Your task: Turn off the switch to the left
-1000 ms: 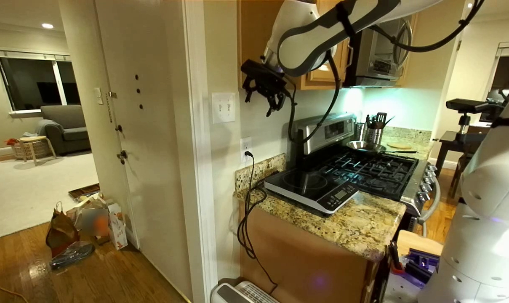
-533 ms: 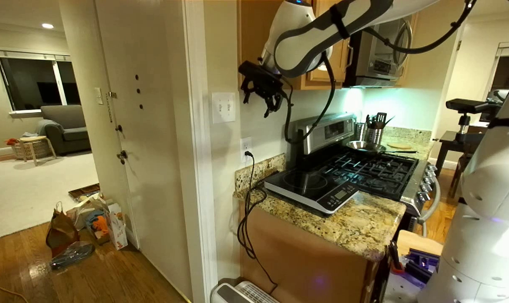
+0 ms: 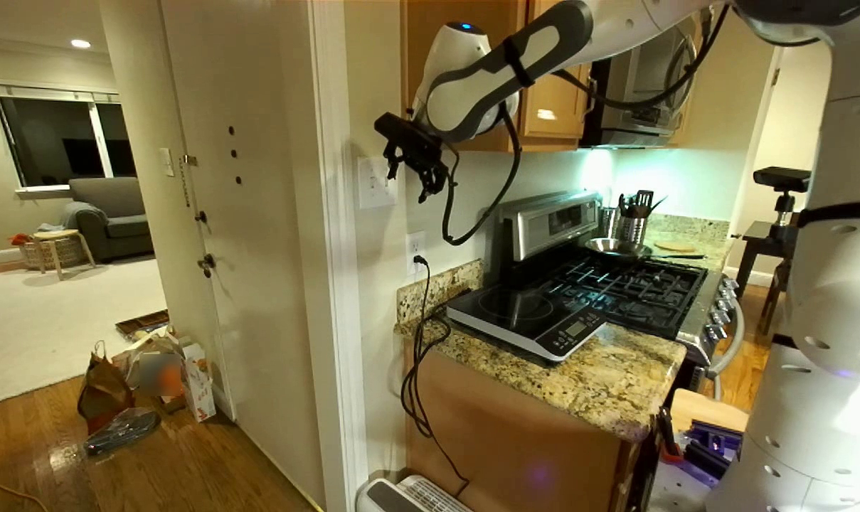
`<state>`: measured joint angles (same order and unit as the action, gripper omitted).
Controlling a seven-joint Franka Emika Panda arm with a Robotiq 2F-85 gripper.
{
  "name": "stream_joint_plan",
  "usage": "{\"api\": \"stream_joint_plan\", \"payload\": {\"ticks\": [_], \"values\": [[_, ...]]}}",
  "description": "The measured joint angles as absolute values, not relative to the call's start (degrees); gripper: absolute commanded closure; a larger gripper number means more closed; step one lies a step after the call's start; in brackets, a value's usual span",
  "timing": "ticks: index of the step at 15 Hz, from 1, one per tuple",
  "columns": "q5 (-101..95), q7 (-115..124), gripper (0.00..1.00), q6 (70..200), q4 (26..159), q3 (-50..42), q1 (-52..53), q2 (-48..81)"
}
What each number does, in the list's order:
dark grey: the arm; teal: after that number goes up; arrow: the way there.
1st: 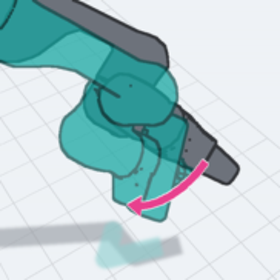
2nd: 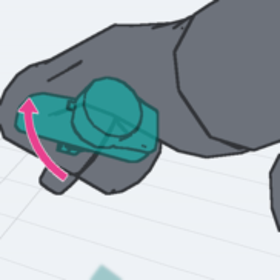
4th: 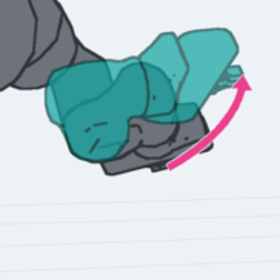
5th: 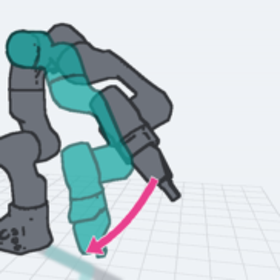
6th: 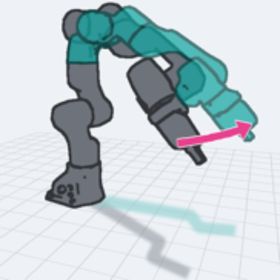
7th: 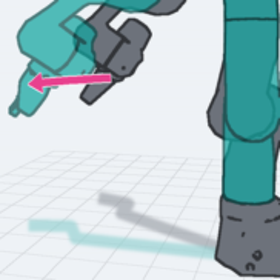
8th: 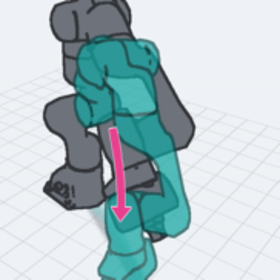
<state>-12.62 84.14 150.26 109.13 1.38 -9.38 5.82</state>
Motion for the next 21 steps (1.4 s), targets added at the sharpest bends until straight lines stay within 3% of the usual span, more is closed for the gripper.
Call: {"api": "stream_joint_plan", "payload": {"ticks": [8,21], "values": [[-12.71,85.65,0.0,158.48,103.41,-1.31,-6.7,12.07],[-10.33,85.58,0.0,158.25,102.38,-1.85,-6.99,16.06]]}}
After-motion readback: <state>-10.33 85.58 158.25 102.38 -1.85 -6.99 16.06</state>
